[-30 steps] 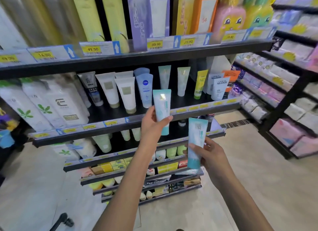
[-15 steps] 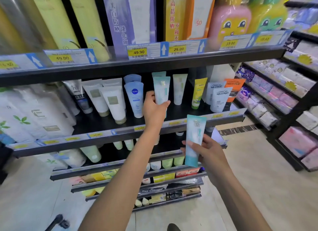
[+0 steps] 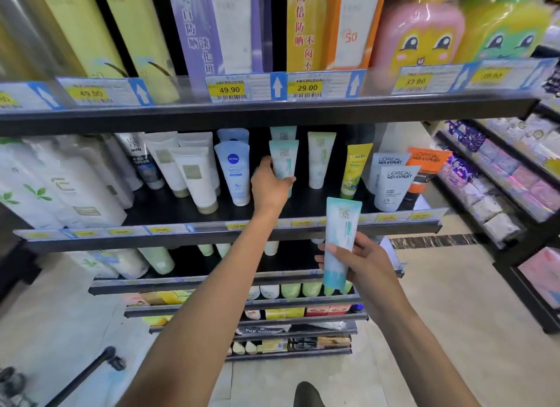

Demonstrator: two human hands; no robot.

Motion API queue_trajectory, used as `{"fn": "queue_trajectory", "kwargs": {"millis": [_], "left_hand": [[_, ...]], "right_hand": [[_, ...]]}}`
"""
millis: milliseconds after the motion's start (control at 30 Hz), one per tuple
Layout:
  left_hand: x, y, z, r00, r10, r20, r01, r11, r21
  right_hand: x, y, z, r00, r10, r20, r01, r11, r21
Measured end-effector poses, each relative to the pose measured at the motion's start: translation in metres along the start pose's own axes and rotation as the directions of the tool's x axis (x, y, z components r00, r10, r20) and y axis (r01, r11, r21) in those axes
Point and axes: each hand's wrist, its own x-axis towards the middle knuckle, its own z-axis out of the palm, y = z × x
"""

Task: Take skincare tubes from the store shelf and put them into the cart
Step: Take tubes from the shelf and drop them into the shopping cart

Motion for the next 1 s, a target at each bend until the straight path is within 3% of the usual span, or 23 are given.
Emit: {"fn": "queue_trajectory", "kwargs": {"millis": [800,900,1000], "left_hand": [[0.011,-0.003,0.001,0.999,-0.015,0.048,0.01,0.996,0.09],[-0.006,-0.002,-0.012,0.998,0.013,0.069,-0.022,0.993,0.12],[-0.03,-0.009,-0.032,0.982,0.117,0.149,-0.151,0.958,0.245]], "right_hand": [[-0.006,-0.002,-0.001,1.0,0.009,0.017,-0.009,1.0,-0.022],[-0.002,-0.013,0.007,1.0,-0.031,0.002,0.031,0.999,-0.04],[0.013,-0.028,0.019,0.996,-0.091,-0.006,0.091,0.994,-0.065]]}}
